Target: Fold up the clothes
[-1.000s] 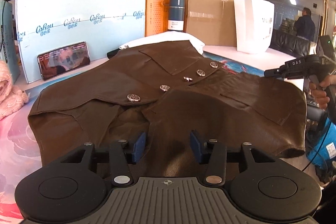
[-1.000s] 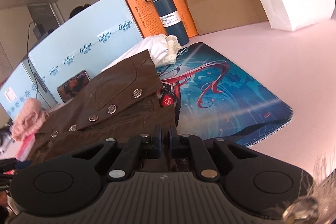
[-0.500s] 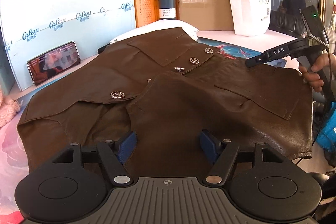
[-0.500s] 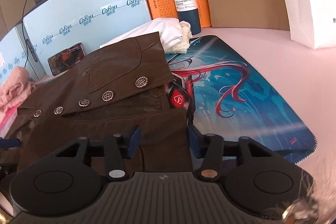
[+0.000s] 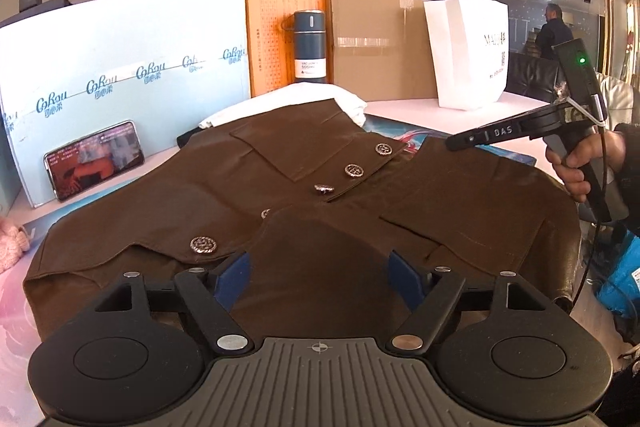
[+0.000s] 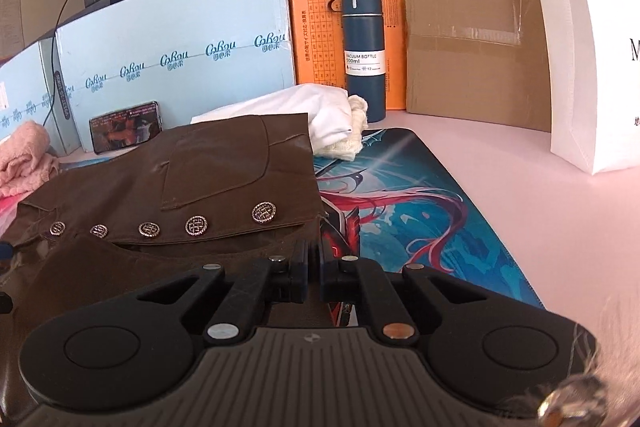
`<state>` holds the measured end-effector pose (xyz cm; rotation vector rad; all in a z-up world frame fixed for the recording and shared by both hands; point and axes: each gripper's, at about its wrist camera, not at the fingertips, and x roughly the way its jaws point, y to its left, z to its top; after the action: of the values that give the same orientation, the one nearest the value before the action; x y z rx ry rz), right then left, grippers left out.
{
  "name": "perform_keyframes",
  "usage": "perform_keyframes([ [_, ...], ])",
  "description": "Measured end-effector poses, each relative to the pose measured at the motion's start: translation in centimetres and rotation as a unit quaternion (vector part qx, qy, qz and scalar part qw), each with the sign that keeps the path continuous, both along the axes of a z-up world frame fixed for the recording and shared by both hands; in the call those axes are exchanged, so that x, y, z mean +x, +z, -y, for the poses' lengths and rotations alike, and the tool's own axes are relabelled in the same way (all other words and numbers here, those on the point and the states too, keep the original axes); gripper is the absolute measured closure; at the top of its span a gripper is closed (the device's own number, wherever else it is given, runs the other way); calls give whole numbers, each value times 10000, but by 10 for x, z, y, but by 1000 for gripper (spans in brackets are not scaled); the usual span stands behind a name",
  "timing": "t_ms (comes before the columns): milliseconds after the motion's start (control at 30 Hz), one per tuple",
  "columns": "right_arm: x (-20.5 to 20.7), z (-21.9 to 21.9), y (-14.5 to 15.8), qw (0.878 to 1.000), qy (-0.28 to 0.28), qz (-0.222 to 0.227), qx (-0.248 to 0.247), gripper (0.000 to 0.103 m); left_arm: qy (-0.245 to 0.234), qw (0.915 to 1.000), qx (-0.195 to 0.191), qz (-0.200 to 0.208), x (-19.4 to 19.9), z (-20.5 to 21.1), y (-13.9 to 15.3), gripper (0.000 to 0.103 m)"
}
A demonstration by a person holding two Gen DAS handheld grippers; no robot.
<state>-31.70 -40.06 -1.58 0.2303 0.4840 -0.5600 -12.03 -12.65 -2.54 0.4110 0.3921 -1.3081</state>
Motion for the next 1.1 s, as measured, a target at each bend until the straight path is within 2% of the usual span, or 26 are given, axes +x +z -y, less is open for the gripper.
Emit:
perform_keyframes([
  [167,-3,4,-10,9995,-89,-306,45,95,-39,9998,77,165,-5,11,0,19],
  [233,-11,3,-11,9994,-174,-308,-7,91,-52,9996,127,251,-7,16,-1,17],
  [267,-16,1,-9,9994,-215,-252,-60,77,-51,9995,117,301,-9,18,0,17],
  [300,-22,0,-7,9994,-256,-195,-113,57,-61,9994,74,328,-10,20,1,17],
  [400,-41,-11,2,9991,-231,199,-287,35,-73,9991,17,407,-14,27,3,16],
  [533,-71,-39,12,9935,76,913,-681,12,-4,9942,604,886,-20,44,-11,14],
  [567,-78,-47,12,9907,164,1060,-832,1,-18,9933,657,946,-21,45,-14,14],
  [700,-106,-83,5,9691,358,1685,-1767,0,-2,9954,319,905,-19,33,-10,13],
  [733,-109,-90,5,9663,374,1690,-1904,0,13,9960,144,881,-18,27,-8,13],
  [800,-111,-99,5,9692,450,1525,-1882,0,42,9962,-163,858,-17,14,-4,13],
  [900,-115,-110,0,9697,700,1305,-1943,0,77,9945,-414,964,-17,-4,-3,13],
  [1000,-119,-123,-4,9690,1251,904,-1930,0,113,9920,-665,1068,-17,-23,-1,1],
  [1100,-120,-138,-8,9634,1945,397,-1800,0,149,9888,-915,1172,-17,-41,0,0],
])
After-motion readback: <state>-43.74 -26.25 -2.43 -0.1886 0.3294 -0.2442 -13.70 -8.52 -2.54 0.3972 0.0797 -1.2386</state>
